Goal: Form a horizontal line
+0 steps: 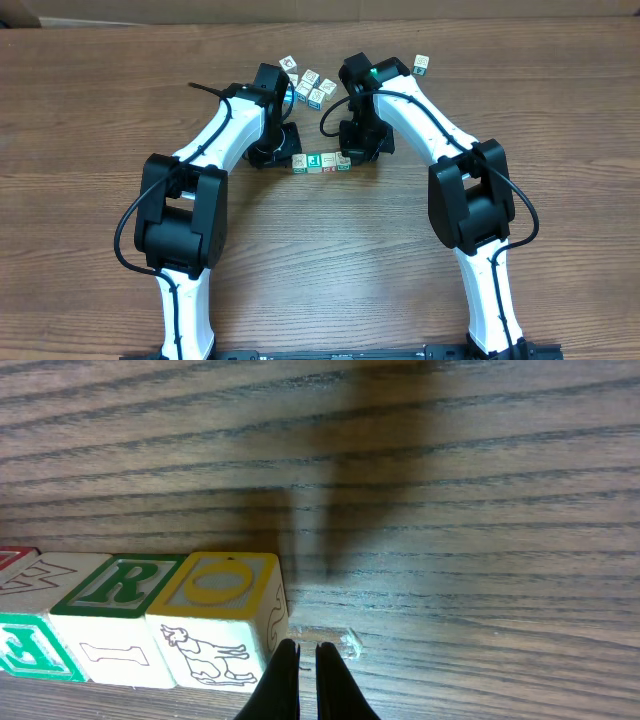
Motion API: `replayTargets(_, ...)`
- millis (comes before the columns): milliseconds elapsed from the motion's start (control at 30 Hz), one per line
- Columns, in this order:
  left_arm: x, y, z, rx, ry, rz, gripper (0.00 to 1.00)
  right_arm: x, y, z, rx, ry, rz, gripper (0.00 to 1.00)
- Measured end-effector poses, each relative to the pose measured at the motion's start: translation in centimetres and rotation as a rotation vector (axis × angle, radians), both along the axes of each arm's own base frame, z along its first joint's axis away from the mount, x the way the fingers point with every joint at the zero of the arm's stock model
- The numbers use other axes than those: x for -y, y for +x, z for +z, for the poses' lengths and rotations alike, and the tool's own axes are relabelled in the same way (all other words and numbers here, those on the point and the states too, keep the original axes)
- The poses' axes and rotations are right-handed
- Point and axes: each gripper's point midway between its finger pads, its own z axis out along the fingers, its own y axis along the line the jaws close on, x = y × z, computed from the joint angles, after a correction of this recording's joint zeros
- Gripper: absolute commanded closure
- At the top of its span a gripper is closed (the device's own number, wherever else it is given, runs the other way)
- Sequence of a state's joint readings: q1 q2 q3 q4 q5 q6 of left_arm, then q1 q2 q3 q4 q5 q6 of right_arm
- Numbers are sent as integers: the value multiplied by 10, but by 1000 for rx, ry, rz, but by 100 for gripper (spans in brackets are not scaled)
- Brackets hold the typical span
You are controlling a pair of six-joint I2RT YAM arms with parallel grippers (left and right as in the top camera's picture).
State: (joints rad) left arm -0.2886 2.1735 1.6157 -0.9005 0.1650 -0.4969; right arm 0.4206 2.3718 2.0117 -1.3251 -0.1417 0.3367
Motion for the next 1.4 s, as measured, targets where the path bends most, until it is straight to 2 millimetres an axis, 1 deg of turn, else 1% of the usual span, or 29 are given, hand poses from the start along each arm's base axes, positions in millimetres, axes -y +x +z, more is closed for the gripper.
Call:
replayTargets(433,0,0,0,0,1,0,93,-4,-3,0,-2,-5,11,96)
replayTargets(1400,-1,1,0,5,3,1,92,-1,-6,0,-14,-19,10,96)
